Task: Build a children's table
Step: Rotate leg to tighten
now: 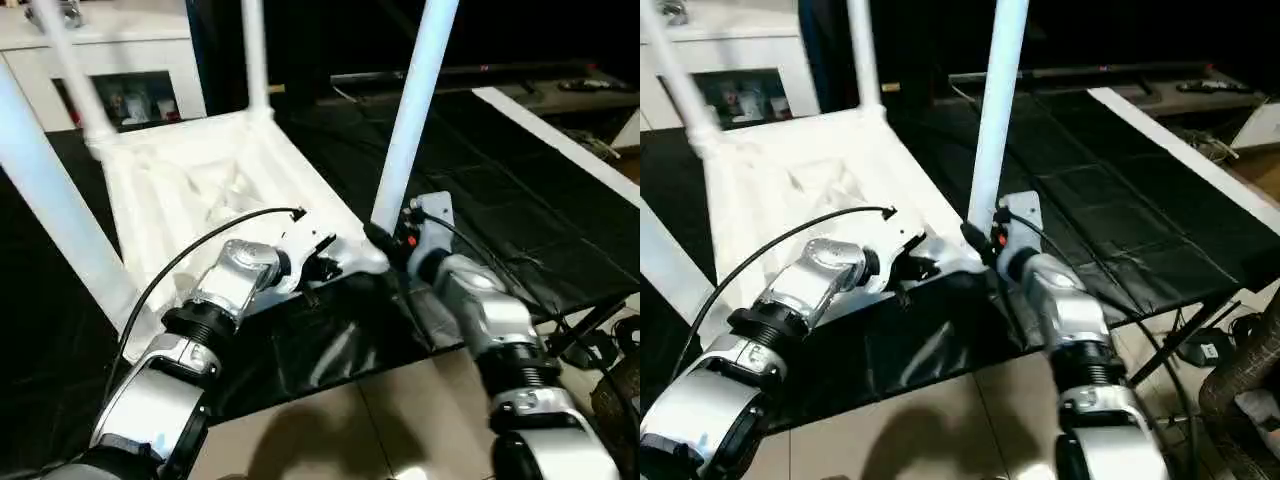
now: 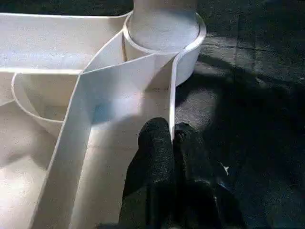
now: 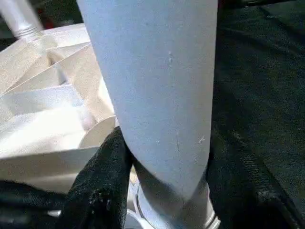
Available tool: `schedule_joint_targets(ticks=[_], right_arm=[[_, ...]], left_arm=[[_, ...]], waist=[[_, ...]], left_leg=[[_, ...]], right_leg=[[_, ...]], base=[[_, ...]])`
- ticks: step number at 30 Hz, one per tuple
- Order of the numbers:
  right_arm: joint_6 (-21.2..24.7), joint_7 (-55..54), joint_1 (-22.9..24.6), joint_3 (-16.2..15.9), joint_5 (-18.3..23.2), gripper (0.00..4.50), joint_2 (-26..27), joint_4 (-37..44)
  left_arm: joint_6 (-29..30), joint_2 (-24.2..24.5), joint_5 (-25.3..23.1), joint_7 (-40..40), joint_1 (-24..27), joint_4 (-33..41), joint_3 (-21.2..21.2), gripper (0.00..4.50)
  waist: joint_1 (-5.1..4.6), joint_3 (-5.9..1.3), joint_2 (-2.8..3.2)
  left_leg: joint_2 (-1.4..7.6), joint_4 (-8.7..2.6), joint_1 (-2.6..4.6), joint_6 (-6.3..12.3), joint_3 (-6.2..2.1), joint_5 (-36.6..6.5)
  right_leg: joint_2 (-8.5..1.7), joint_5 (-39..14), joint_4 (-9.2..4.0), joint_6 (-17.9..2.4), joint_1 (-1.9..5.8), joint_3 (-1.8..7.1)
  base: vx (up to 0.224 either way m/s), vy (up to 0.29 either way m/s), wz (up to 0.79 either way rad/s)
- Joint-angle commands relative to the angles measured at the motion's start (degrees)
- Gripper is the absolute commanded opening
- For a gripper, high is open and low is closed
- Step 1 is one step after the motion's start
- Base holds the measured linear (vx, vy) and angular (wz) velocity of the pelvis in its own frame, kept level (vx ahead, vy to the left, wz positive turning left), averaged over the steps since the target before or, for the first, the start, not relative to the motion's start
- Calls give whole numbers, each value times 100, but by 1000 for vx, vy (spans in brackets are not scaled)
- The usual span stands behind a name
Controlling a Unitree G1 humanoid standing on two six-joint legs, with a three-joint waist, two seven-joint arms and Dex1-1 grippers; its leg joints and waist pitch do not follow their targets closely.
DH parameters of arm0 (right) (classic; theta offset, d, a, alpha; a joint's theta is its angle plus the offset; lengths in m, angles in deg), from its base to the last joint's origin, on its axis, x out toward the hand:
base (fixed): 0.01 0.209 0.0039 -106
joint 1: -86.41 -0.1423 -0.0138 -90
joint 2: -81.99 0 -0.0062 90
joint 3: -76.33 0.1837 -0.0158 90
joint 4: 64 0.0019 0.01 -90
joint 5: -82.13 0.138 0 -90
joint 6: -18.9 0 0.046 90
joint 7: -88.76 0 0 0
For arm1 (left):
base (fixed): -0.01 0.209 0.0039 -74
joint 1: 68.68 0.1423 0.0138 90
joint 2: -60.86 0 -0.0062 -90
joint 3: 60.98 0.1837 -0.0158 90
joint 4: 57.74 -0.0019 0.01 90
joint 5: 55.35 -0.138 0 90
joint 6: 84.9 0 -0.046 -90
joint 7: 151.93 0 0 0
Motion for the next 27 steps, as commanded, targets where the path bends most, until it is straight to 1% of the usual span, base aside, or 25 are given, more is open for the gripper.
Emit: schedule_joint_targets(ticks=[1,3,4,5,6,7,8,9,10,12,13,14,15,16,17,18,19,20,21,22,23,24,25,26,27], right_arm=[[344,229,95,-406,-5,269,318,-189],[185,421,170,-538,-79,275,210,-95],[194,455,184,-545,-65,275,199,-72],[184,652,278,-638,-69,294,75,80],[149,732,334,-688,-105,294,2,165],[124,839,395,-728,-121,317,-78,245],[47,1065,491,-816,-165,317,-237,341],[5,1332,595,-822,-100,317,-386,460],[-17,1504,680,-810,-75,327,-532,548],[-116,1852,807,-790,4,357,-749,675],[-213,2255,967,-720,119,363,-1023,843],[-252,2367,1010,-703,152,363,-1095,891],[-267,2694,1163,-593,353,372,-1324,1092],[-231,2792,1219,-540,453,394,-1402,1177],[-231,2792,1219,-540,453,399,-1402,1177],[-204,3020,1360,-442,619,399,-1586,1413],[-159,3187,1470,-381,728,413,-1725,1602],[-12,3333,1547,-384,792,413,-1852,1764],[20,3364,1561,-387,803,426,-1876,1794],[69,3495,1637,-451,818,437,-1967,1951],[58,3521,1655,-473,810,444,-1986,1990],[124,3661,1738,-580,836,449,-2054,2170],[209,3746,1783,-620,930,449,-2040,2308],[264,3797,1812,-642,1006,450,-2038,2390],[313,3819,1830,-653,1080,450,-2013,2458]], left_arm=[[-385,-178,134,-90,-131,496,31,0],[-471,-77,176,-341,-54,583,71,0],[-466,-60,185,-379,-43,598,79,0],[-572,66,201,-628,27,658,162,0],[-695,137,191,-760,58,667,215,0],[-774,200,180,-878,81,660,255,0],[-986,296,155,-1056,109,624,312,0],[-1230,405,148,-1298,143,594,377,0],[-1420,502,131,-1485,170,565,430,0],[-1652,627,58,-1616,175,486,497,0],[-1822,737,-12,-1666,146,353,505,0],[-1855,761,-26,-1669,136,316,501,0],[-1948,826,-49,-1657,102,207,472,0],[-1992,849,-50,-1650,90,168,465,0],[-1992,849,-50,-1650,90,168,465,0],[-2065,877,-12,-1636,71,107,411,0],[-2131,896,27,-1616,58,58,363,0],[-2201,903,55,-1532,56,40,313,0],[-2226,905,63,-1517,53,30,306,0],[-2183,908,168,-1566,66,63,241,0],[-2173,914,195,-1590,74,84,228,0],[-2065,957,326,-1780,124,210,177,27],[-2017,989,406,-1825,201,380,128,27],[-2010,1005,450,-1842,241,458,99,44],[-1927,1025,518,-1870,300,591,57,44]], waist=[[40,-406,-2],[48,-413,2],[57,-418,7],[72,-435,17],[78,-440,21],[80,-437,15],[92,-437,18],[97,-430,20],[112,-423,19],[136,-415,35],[191,-407,43],[212,-401,69],[239,-389,73],[267,-393,49],[284,-391,48],[289,-398,54],[299,-396,49],[307,-396,35],[315,-400,30],[319,-399,19],[319,-399,19],[322,-397,1],[326,-401,-6],[325,-403,-2],[320,-411,7]], left_leg=[[6,-368,-13,146,24,-1301],[8,-362,-10,174,32,-1200],[7,-353,-20,197,40,-1134],[15,-348,-11,219,38,-1031],[21,-343,-15,237,38,-967],[30,-335,-23,298,46,-869],[22,-332,-21,317,45,-877],[23,-333,-18,320,52,-923],[29,-339,-15,332,52,-1015],[37,-341,12,315,57,-1169],[58,-342,43,278,69,-1287],[61,-346,40,273,65,-1331],[72,-353,55,257,71,-1420],[76,-347,66,246,71,-1475],[75,-353,31,232,58,-1431],[75,-351,23,218,54,-1406],[71,-341,23,251,58,-1398],[59,-337,1,281,51,-1349],[63,-334,0,289,51,-1318],[51,-325,-14,293,52,-1274],[51,-325,-14,293,52,-1274],[48,-318,-17,294,54,-1263],[58,-324,-28,287,45,-1203],[62,-323,-30,299,44,-1182],[72,-315,-27,304,44,-1148]], right_leg=[[-258,-1551,-416,-1008,339,235],[-262,-1365,-393,-1088,351,241],[-267,-1251,-383,-1133,358,246],[-266,-1062,-361,-1182,365,247],[-259,-917,-339,-1213,370,248],[-251,-607,-304,-1296,367,253],[-247,-597,-308,-1304,371,246],[-244,-622,-312,-1297,371,248],[-256,-723,-322,-1260,378,253],[-256,-894,-358,-1241,359,253],[-256,-996,-363,-1218,337,266],[-257,-1028,-362,-1226,336,265],[-260,-1119,-385,-1209,320,263],[-257,-1173,-379,-1194,334,268],[-265,-1185,-360,-1195,351,269],[-275,-1191,-353,-1190,354,269],[-267,-1186,-367,-1154,356,267],[-264,-1168,-357,-1138,379,265],[-273,-1178,-361,-1124,377,266],[-279,-1305,-365,-1096,376,259],[-279,-1305,-365,-1096,376,259],[-282,-1407,-376,-1061,368,255],[-293,-1499,-368,-1025,374,248],[-292,-1474,-369,-1035,374,247],[-285,-1364,-353,-1086,360,245]], base=[[0,0,0],[0,0,0],[0,0,0],[0,0,0],[0,0,0],[0,0,0],[0,0,0],[0,0,0],[0,0,0],[0,0,0],[0,0,0],[0,0,0],[0,0,0],[0,0,0],[0,0,0],[0,0,0],[0,0,0],[0,0,0],[0,0,0],[0,0,0],[0,0,0],[0,0,0],[0,0,0],[0,0,0],[0,0,0]])
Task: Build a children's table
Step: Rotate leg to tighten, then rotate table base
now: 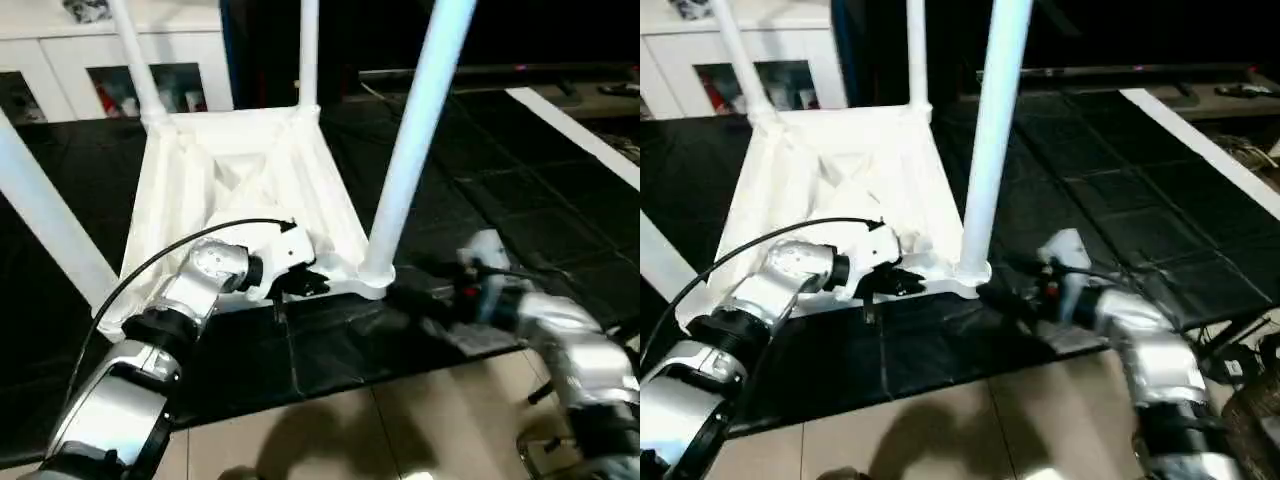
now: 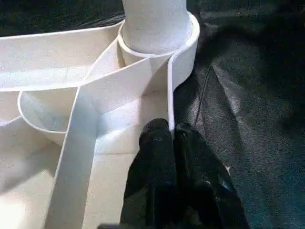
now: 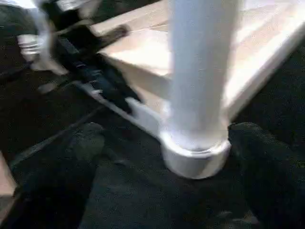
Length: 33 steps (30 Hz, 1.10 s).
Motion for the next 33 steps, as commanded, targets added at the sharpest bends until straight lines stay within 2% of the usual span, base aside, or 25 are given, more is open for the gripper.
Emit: schedule_joint_targets(ticks=[1,2,4,5,7,9,10,11,12,13,14,15,17,19,20,22,23,24,26,27,28,30,31,32,33], right_arm=[[132,114,-1,-64,218,450,40,265],[101,46,-24,-89,241,450,127,279],[67,0,-40,-108,253,450,194,289],[20,-94,-101,-108,280,450,338,276],[39,-161,-165,-74,354,450,488,292],[55,-197,-205,-40,421,450,576,317],[109,-293,-321,54,615,450,754,342],[109,-293,-321,54,615,450,754,342],[118,-347,-385,99,689,450,832,334],[106,-362,-416,118,721,450,869,325],[106,-362,-417,118,722,450,869,325],[99,-420,-455,138,734,450,906,297],[56,-502,-508,162,726,450,972,246],[-16,-665,-551,186,685,450,1070,193],[-16,-665,-551,186,685,450,1070,193],[-116,-924,-611,241,606,450,1171,64],[-189,-1019,-634,259,573,450,1213,-4],[-193,-1023,-635,260,571,450,1214,-8],[-420,-1392,-722,346,409,450,1281,-258],[-420,-1392,-722,346,409,450,1281,-258],[-545,-1806,-864,471,258,450,1295,-565],[-601,-1930,-915,514,210,450,1281,-678],[-729,-2230,-1042,625,104,450,1244,-958],[-792,-2371,-1108,686,62,450,1219,-1101],[-954,-2593,-1227,784,-20,450,1158,-1353]], left_arm=[[82,33,361,-127,-12,674,-248,58],[256,109,487,-225,158,1034,-290,68],[395,164,585,-277,296,1318,-330,74],[693,238,769,-253,555,1830,-446,83],[1025,301,954,-201,810,2325,-570,111],[1207,325,1042,-122,959,2595,-659,116],[1743,365,1367,50,1351,3298,-897,125],[1743,365,1367,50,1351,3298,-897,137],[2103,391,1568,173,1623,3768,-1028,156],[2288,411,1685,230,1799,4042,-1091,159],[2289,411,1686,231,1800,4043,-1091,162],[2495,427,1790,306,1969,4302,-1156,162],[2810,474,1934,408,2239,4696,-1254,198],[3224,619,2111,458,2665,5198,-1403,203],[3224,619,2111,458,2665,5198,-1403,209],[3607,925,2226,399,3172,5586,-1504,241],[3743,1101,2267,340,3437,5744,-1519,248],[3750,1109,2270,338,3449,5752,-1520,248],[3994,1373,2386,272,3920,6069,-1594,263],[3994,1373,2386,272,3920,6069,-1594,263],[4132,1531,2420,288,4199,6198,-1710,288],[4188,1591,2444,294,4292,6250,-1764,292],[4301,1736,2498,289,4522,6363,-1902,298],[4336,1809,2522,266,4641,6407,-1980,308],[4367,2013,2536,204,4877,6450,-2103,321]], waist=[[21,-440,-23],[22,-432,-32],[3,-410,-15],[-8,-409,-29],[-57,-382,-18],[-81,-376,-51],[-95,-381,-36],[-124,-376,-34],[-133,-368,-30],[-155,-376,-52],[-167,-361,-57],[-178,-353,-36],[-192,-350,-26],[-217,-349,-5],[-217,-349,-5],[-235,-345,17],[-230,-349,18],[-245,-344,16],[-249,-332,27],[-258,-318,32],[-232,-317,42],[-258,-297,37],[-248,-308,7],[-266,-291,11],[-264,-286,25]], left_leg=[[65,-333,29,298,32,-1129],[72,-335,35,294,39,-1114],[80,-360,34,255,35,-1213],[91,-367,59,190,32,-1334],[67,-383,55,154,37,-1474],[54,-387,45,150,39,-1457],[68,-396,48,115,28,-1465],[83,-413,24,91,9,-1511],[68,-409,46,106,23,-1557],[78,-401,39,76,14,-1541],[68,-414,24,91,17,-1529],[68,-401,78,81,28,-1633],[61,-410,56,66,26,-1579],[49,-414,41,62,23,-1570],[49,-414,41,62,23,-1570],[42,-419,46,48,25,-1569],[41,-414,65,32,26,-1630],[41,-422,54,22,16,-1658],[41,-420,94,-4,24,-1811],[37,-439,81,-8,17,-1846],[40,-426,153,-54,28,-1978],[27,-447,105,-75,15,-2034],[33,-435,120,-97,7,-2086],[20,-452,103,-91,6,-2117],[18,-438,135,-100,12,-2184]], right_leg=[[-307,-1263,-352,-1132,389,246],[-292,-1156,-343,-1220,371,243],[-293,-1214,-334,-1256,362,246],[-311,-1365,-328,-1223,359,250],[-305,-1731,-390,-1116,341,251],[-286,-1888,-411,-1006,337,251],[-298,-1909,-394,-983,339,258],[-313,-1940,-372,-998,351,252],[-288,-2039,-419,-963,323,246],[-300,-1947,-367,-1012,336,256],[-286,-1998,-391,-990,338,249],[-276,-2154,-421,-927,294,258],[-263,-2130,-411,-894,308,257],[-247,-2076,-418,-873,310,259],[-247,-2076,-418,-873,310,259],[-218,-1950,-401,-882,301,259],[-221,-2016,-404,-874,286,258],[-228,-2053,-396,-868,293,259],[-224,-2282,-427,-819,249,268],[-210,-2336,-434,-805,256,262],[-204,-2427,-469,-773,202,270],[-199,-2480,-460,-771,237,265],[-226,-2567,-444,-753,221,267],[-206,-2655,-463,-713,238,258],[-210,-2787,-492,-646,204,263]], base=[[0,0,0],[0,0,0],[0,0,0],[0,0,0],[0,0,0],[0,0,0],[0,0,0],[0,0,0],[0,0,0],[0,0,0],[0,0,0],[0,0,0],[0,0,0],[0,0,0],[0,0,0],[0,0,0],[0,0,0],[0,0,0],[0,0,0],[0,0,0],[0,0,0],[0,0,0],[0,0,0],[0,0,0],[0,0,0]])
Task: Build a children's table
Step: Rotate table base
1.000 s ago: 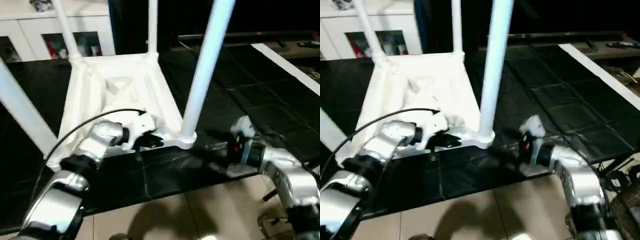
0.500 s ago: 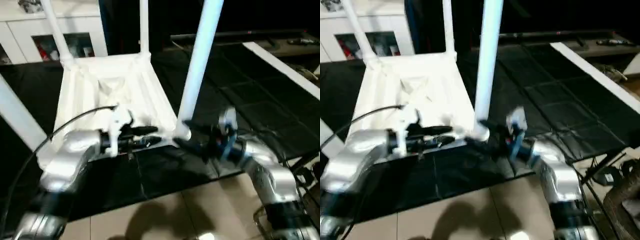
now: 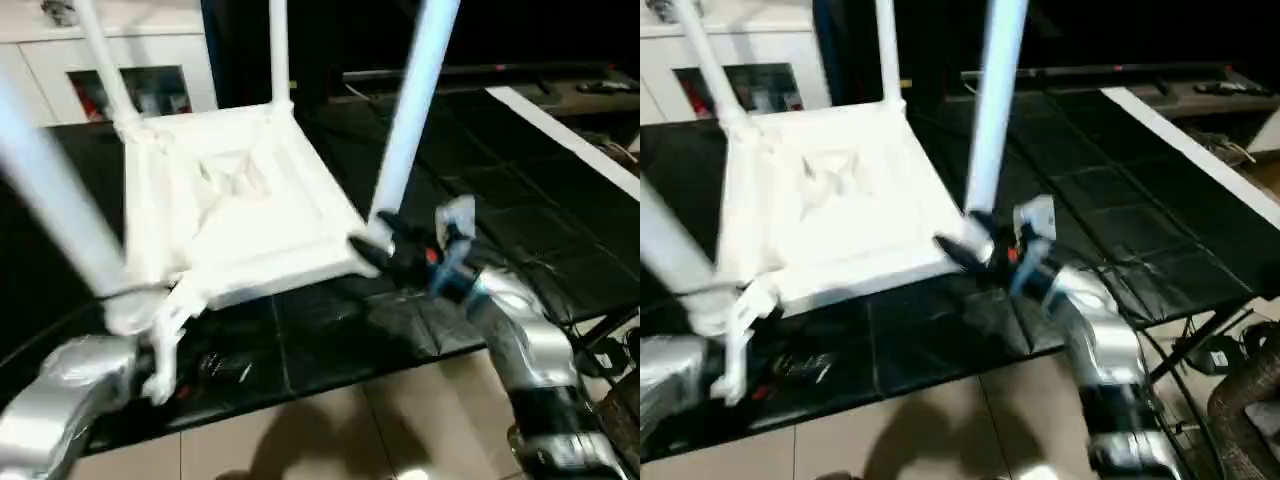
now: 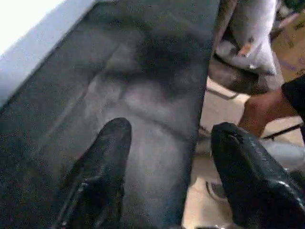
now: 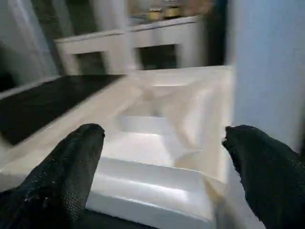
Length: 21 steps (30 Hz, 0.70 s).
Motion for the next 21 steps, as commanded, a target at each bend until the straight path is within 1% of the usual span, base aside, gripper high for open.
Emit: schedule_joint_targets(ticks=[1,2,3,5,6,7,8,9,10,11,12,13,15,16,17,18,20,21], right_arm=[[-195,-380,-101,323,-150,450,-176,-271],[-257,-478,-163,376,-179,450,-226,-411],[-313,-577,-206,416,-222,450,-283,-536],[-384,-634,-244,453,-272,450,-359,-669],[-394,-633,-248,456,-279,450,-371,-686],[-442,-529,-246,414,-323,450,-477,-767],[-451,-354,-205,318,-353,450,-538,-748],[-451,-354,-205,318,-353,450,-538,-748],[-433,53,-72,71,-408,450,-610,-621],[-411,183,-20,-9,-417,450,-625,-561],[-215,533,175,-228,-353,450,-639,-278],[-84,757,316,-380,-299,450,-645,-89],[26,931,473,-569,-279,450,-653,88],[29,935,480,-577,-280,450,-652,95],[53,933,567,-693,-322,450,-614,146],[49,907,573,-709,-339,450,-594,128],[16,819,544,-708,-380,450,-533,55],[-14,687,500,-709,-448,450,-442,-41]], left_arm=[[95,185,40,-66,152,101,-187,331],[128,354,46,-114,318,126,-257,339],[179,454,84,-147,422,143,-352,339],[217,564,102,-180,527,140,-520,359],[219,581,100,-184,541,135,-552,372],[114,726,38,-145,598,6,-828,379],[-45,762,-20,-49,547,-124,-969,380],[-45,762,-20,-49,547,-124,-969,380],[-280,740,-46,222,309,-380,-1186,398],[-326,722,-37,291,224,-450,-1246,398],[-387,755,-13,325,83,-563,-1330,413],[-386,822,29,296,31,-624,-1388,422],[-356,984,40,174,75,-710,-1449,430],[-356,996,37,167,80,-716,-1451,441],[-351,1203,-8,19,176,-833,-1492,441],[-351,1261,-15,-26,203,-868,-1507,441],[-371,1292,-9,-29,168,-927,-1537,441],[-420,1295,10,21,81,-1017,-1556,441]], waist=[[-51,-275,58],[-25,-282,45],[-38,-273,20],[-51,-280,32],[-47,-284,23],[-53,-287,14],[-61,-284,6],[-58,-290,6],[-57,-291,8],[-59,-292,3],[-54,-302,6],[-43,-298,3],[-29,-315,4],[-22,-312,5],[-29,-311,5],[-51,-295,33],[-48,-291,25],[-46,-285,31]], left_leg=[[3,-449,102,-87,10,-2270],[3,-432,146,-77,22,-2308],[-1,-444,119,-62,13,-2316],[-6,-453,90,-62,-1,-2311],[-2,-448,110,-53,1,-2317],[-5,-446,99,-36,2,-2299],[-9,-447,84,-17,4,-2283],[-15,-444,81,2,1,-2272],[-15,-442,84,20,3,-2255],[-19,-435,93,37,11,-2280],[-10,-434,103,50,9,-2253],[3,-453,85,79,-2,-2220],[12,-452,99,76,-7,-2229],[18,-458,93,60,-12,-2237],[22,-461,98,45,-12,-2256],[13,-464,104,16,-11,-2364],[13,-465,128,-22,-17,-2434],[14,-469,129,-36,-22,-2453]], right_leg=[[-205,-2903,-516,-619,178,234],[-199,-2957,-538,-552,148,242],[-191,-2954,-529,-536,163,239],[-195,-2964,-513,-513,192,233],[-187,-2929,-515,-498,178,235],[-190,-2845,-511,-526,187,237],[-183,-2800,-508,-532,197,237],[-179,-2785,-507,-530,204,233],[-172,-2740,-507,-527,204,235],[-156,-2734,-512,-520,201,232],[-169,-2643,-506,-549,202,243],[-165,-2542,-486,-578,222,249],[-177,-2507,-480,-621,225,251],[-181,-2483,-476,-661,224,254],[-180,-2472,-469,-688,219,256],[-168,-2502,-477,-708,204,253],[-180,-2646,-489,-702,198,256],[-184,-2688,-492,-701,196,257]], base=[[0,0,0],[0,0,0],[0,0,0],[0,0,0],[0,0,0],[0,0,0],[0,0,0],[0,0,0],[0,0,0],[0,0,0],[0,0,0],[0,0,0],[0,0,0],[0,0,0],[0,0,0],[0,0,0],[0,0,0],[0,0,0]])
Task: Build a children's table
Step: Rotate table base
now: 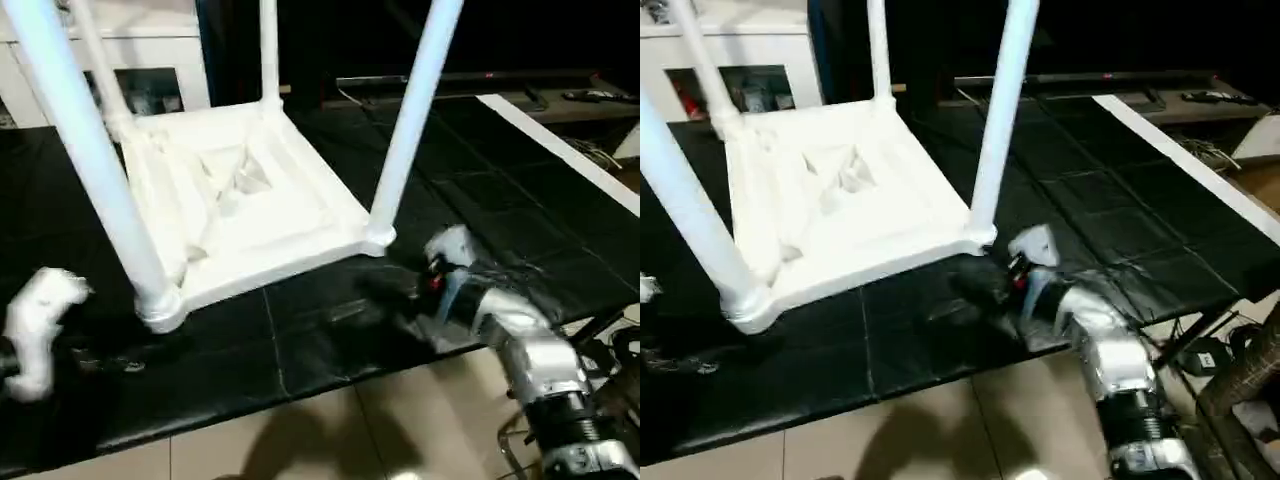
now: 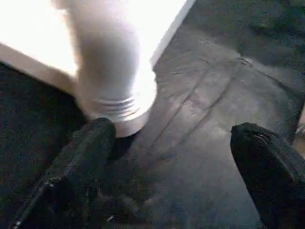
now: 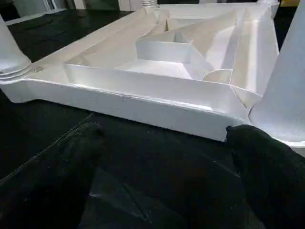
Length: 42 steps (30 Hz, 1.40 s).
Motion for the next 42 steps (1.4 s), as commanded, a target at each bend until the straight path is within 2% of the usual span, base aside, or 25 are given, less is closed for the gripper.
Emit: schedule_joint_targets(ticks=[1,6,9,10,11,14,16,17,18,24,25,27,28,30,31,33,36,41,42], right_arm=[[-9,-163,-87,-33,-108,450,107,-11],[77,-139,-44,-232,-193,450,162,86],[84,-102,-57,-316,-191,450,227,65],[44,-124,-84,-370,-284,450,260,-11],[44,-124,-84,-370,-284,450,260,-11],[-115,-540,-316,-507,-641,450,443,-580],[-142,-639,-369,-522,-699,450,473,-688],[-158,-814,-457,-519,-775,450,525,-858],[-193,-986,-547,-508,-845,450,572,-1020],[-230,-1647,-1029,-429,-1046,450,768,-1866],[-318,-1810,-1182,-398,-1104,450,821,-2173],[-343,-1878,-1258,-381,-1123,450,845,-2333],[-444,-1948,-1403,-357,-1137,450,906,-2634],[-495,-1963,-1487,-327,-1117,450,958,-2784],[-531,-1971,-1526,-316,-1116,450,983,-2842],[-581,-1975,-1586,-300,-1112,450,1020,-2929],[-699,-1949,-1714,-291,-1110,450,1139,-3074],[-866,-1827,-1776,-345,-1150,450,1266,-3235],[-876,-1806,-1780,-358,-1157,450,1278,-3251]], left_arm=[[-74,36,31,9,-96,-112,-44,441],[-176,209,-11,-42,-120,-332,-61,441],[-429,144,-85,131,-341,-570,-70,441],[-552,40,-109,246,-529,-677,-54,441],[-552,40,-109,246,-529,-677,-54,441],[-749,-577,154,602,-1361,-749,48,441],[-737,-647,225,596,-1444,-725,94,441],[-715,-753,344,559,-1551,-660,189,441],[-694,-852,422,544,-1647,-606,285,441],[-430,-1497,810,491,-2052,-250,800,441],[-336,-1634,894,432,-2088,-101,1017,441],[-264,-1672,956,375,-2086,5,1153,441],[-107,-1770,1106,304,-2127,233,1445,441],[57,-1883,1266,279,-2184,410,1622,441],[155,-1960,1357,271,-2214,510,1694,441],[267,-2076,1440,284,-2284,621,1804,441],[460,-2558,1608,455,-2562,804,2148,441],[411,-3057,1632,632,-2816,827,2611,441],[389,-3116,1608,637,-2851,817,2686,441]], waist=[[-31,-254,133],[-22,-251,116],[-7,-253,126],[-6,-263,107],[-4,-257,118],[15,-277,134],[16,-295,129],[2,-302,129],[-6,-305,115],[-7,-361,122],[1,-364,89],[20,-353,107],[18,-361,76],[6,-359,77],[-1,-363,61],[-11,-359,43],[-35,-352,60],[-126,-358,22],[-143,-359,43]], left_leg=[[5,-460,95,-69,-13,-2545],[4,-467,113,-87,-31,-2689],[8,-468,134,-102,-29,-2723],[16,-477,121,-129,-36,-2690],[16,-483,118,-136,-40,-2694],[18,-464,160,-233,-23,-2681],[15,-472,116,-293,-40,-2567],[13,-469,91,-302,-40,-2514],[12,-471,89,-303,-35,-2484],[-2,-420,85,-297,22,-1984],[9,-410,88,-272,41,-1914],[9,-406,97,-282,48,-1924],[4,-411,53,-258,38,-1790],[-1,-407,52,-256,43,-1740],[-9,-399,23,-242,47,-1644],[-9,-398,24,-237,50,-1637],[-5,-383,37,-275,54,-1735],[-21,-375,-20,-218,45,-1674],[-17,-369,-14,-201,44,-1650]], right_leg=[[-216,-2790,-505,-692,139,229],[-222,-2926,-519,-627,138,231],[-217,-2878,-522,-636,120,237],[-224,-2740,-499,-677,143,237],[-222,-2730,-493,-685,146,235],[-242,-2548,-480,-823,126,245],[-257,-2398,-437,-884,181,242],[-257,-2298,-407,-892,200,247],[-251,-2265,-407,-897,205,249],[-227,-1523,-318,-1150,233,272],[-230,-1426,-304,-1182,224,280],[-231,-1480,-302,-1200,211,284],[-228,-1417,-271,-1152,255,289],[-220,-1384,-272,-1145,257,292],[-214,-1335,-266,-1124,281,300],[-210,-1391,-271,-1091,282,301],[-206,-1593,-296,-1052,265,315],[-203,-1640,-308,-1010,307,311],[-196,-1648,-315,-1006,298,306]], base=[[0,0,0],[0,0,0],[0,0,0],[0,0,0],[0,0,0],[0,0,0],[0,0,0],[0,0,0],[0,0,0],[0,0,0],[0,0,0],[0,0,0],[0,0,0],[0,0,0],[0,0,0],[0,0,0],[0,0,0],[0,0,0],[0,0,0]])
